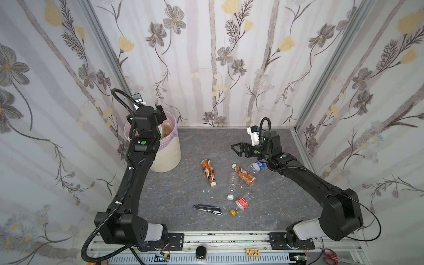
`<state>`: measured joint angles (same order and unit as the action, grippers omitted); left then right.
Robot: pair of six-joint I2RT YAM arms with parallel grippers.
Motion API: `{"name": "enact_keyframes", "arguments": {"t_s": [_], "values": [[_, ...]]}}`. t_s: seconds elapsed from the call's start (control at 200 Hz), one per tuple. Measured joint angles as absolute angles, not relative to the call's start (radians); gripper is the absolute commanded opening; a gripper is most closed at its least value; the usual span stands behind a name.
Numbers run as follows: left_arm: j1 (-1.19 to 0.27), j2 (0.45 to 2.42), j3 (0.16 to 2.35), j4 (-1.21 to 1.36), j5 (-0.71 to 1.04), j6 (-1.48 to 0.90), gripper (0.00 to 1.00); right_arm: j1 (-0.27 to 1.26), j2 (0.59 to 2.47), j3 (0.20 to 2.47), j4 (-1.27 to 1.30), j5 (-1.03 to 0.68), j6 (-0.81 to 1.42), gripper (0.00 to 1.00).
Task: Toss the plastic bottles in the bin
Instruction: 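Carry the clear bottle with the left gripper over the bin while right withdraws, then open the left gripper over the bin to drop the clear bottle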
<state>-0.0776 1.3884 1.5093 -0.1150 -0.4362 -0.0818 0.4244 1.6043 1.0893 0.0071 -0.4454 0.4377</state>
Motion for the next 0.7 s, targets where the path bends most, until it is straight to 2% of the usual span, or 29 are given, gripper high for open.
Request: {"name": "enact_keyframes", "arguments": {"t_s": [0.11,0.315,0.555,0.704], "values": [[-0.083,1.356,1.564,-0.148,-0.371,-0.132,1.0,0.426,1.604,1.079,0.006,-0.441,0.438,1.0],[-0.122,1.237,1.537,-0.157,-0.209,-0.258,1.0,0.433,1.631,1.083,0.016,-0.438,0.459,1.0],[-0.323,1.192,1.399,-0.156,-0.03,-0.395,1.0,0.493,1.66,1.13,-0.008,-0.371,0.432,1.0],[-0.346,1.15,1.245,-0.141,0.054,-0.529,1.0,0.577,1.681,1.113,-0.032,-0.299,0.39,1.0]]}}
